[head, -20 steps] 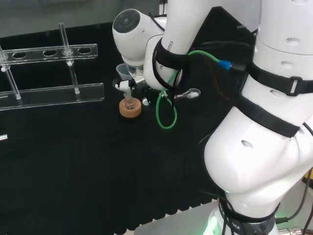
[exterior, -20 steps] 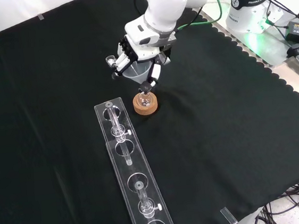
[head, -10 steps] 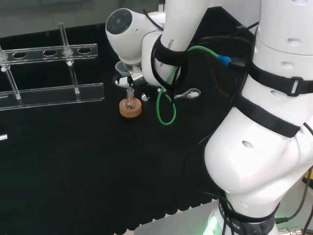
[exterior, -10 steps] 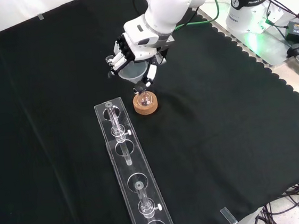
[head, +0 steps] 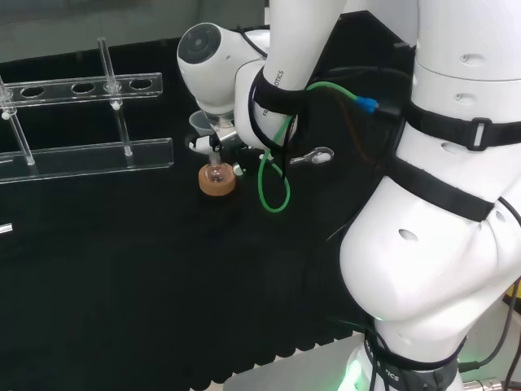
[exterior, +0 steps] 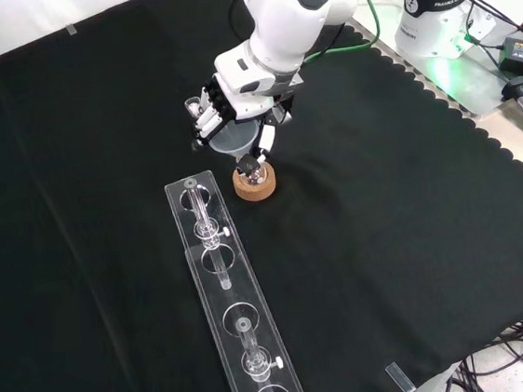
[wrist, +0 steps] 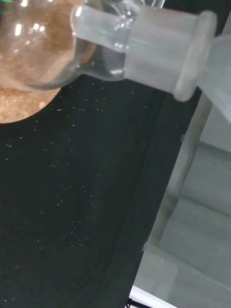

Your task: Place the funnel on the round-bottom flask.

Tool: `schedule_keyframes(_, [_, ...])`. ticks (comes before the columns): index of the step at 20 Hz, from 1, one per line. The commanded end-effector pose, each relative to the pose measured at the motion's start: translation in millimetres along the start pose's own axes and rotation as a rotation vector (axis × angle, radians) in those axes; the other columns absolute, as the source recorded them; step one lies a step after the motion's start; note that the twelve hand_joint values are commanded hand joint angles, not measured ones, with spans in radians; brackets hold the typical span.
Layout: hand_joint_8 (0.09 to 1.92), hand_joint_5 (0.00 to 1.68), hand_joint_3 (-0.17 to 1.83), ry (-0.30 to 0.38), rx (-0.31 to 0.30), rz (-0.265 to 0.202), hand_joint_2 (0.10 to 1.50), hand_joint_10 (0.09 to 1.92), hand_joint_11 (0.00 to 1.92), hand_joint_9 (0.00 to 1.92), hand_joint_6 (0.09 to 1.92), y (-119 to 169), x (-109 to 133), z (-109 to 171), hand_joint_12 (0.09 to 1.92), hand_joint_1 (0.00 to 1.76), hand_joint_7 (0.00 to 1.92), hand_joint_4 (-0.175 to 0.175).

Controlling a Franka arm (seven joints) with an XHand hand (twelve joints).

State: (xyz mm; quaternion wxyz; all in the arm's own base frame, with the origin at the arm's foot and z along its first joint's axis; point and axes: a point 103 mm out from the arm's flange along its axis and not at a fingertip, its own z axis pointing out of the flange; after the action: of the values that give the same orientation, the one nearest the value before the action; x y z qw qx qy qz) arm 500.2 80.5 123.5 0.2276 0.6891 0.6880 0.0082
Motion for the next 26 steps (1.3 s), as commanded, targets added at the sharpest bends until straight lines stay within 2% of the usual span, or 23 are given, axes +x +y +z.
schedule_keyframes(1, [0.93, 1.43, 0.6, -0.015, 0.007, -0.005, 0.64, 0.88, 1.72, 1.86, 0.35, -6, 1, -1, 0.96, 1.23, 1.71, -0.175])
schedule_keyframes(7, [0.93, 1.43, 0.61, 0.0, -0.015, 0.019, 0.64, 0.88, 1.72, 1.86, 0.35, -10, 0, -3, 0.96, 1.23, 1.71, -0.175])
schedule_keyframes(10, [0.92, 1.43, 0.61, -0.013, -0.027, 0.005, 0.64, 0.88, 1.72, 1.86, 0.35, -18, -4, -3, 0.96, 1.23, 1.71, -0.175])
schedule_keyframes(11, [0.92, 1.43, 0.61, -0.02, -0.025, -0.009, 0.64, 0.88, 1.72, 1.86, 0.35, -17, 4, -4, 0.96, 1.23, 1.71, -0.175])
schedule_keyframes(15, [0.93, 1.43, 0.61, 0.006, -0.05, 0.012, 0.64, 0.89, 1.73, 1.86, 0.35, -26, -3, -5, 0.96, 1.23, 1.71, -0.175])
schedule_keyframes(19, [0.89, 1.48, 0.73, 0.033, -0.046, 0.007, 0.55, 0.9, 1.88, 1.91, 0.31, -29, -2, -7, 0.97, 1.22, 1.76, -0.175])
schedule_keyframes(20, [0.89, 1.47, 0.67, 0.04, -0.049, -0.002, 0.54, 0.96, 1.9, 1.92, 0.32, -30, 0, -8, 1.02, 1.16, 1.79, -0.175])
schedule_keyframes(23, [0.99, 1.33, 0.43, 0.05, -0.05, -0.01, 0.58, 1.09, 1.92, 1.92, 0.63, -30, 3, -10, 1.09, 0.98, 1.82, -0.175])
schedule_keyframes(26, [1.1, 1.2, 0.33, 0.062, -0.05, -0.017, 0.61, 1.11, 1.92, 1.92, 0.92, -30, 6, -12, 1.1, 0.86, 1.82, -0.175])
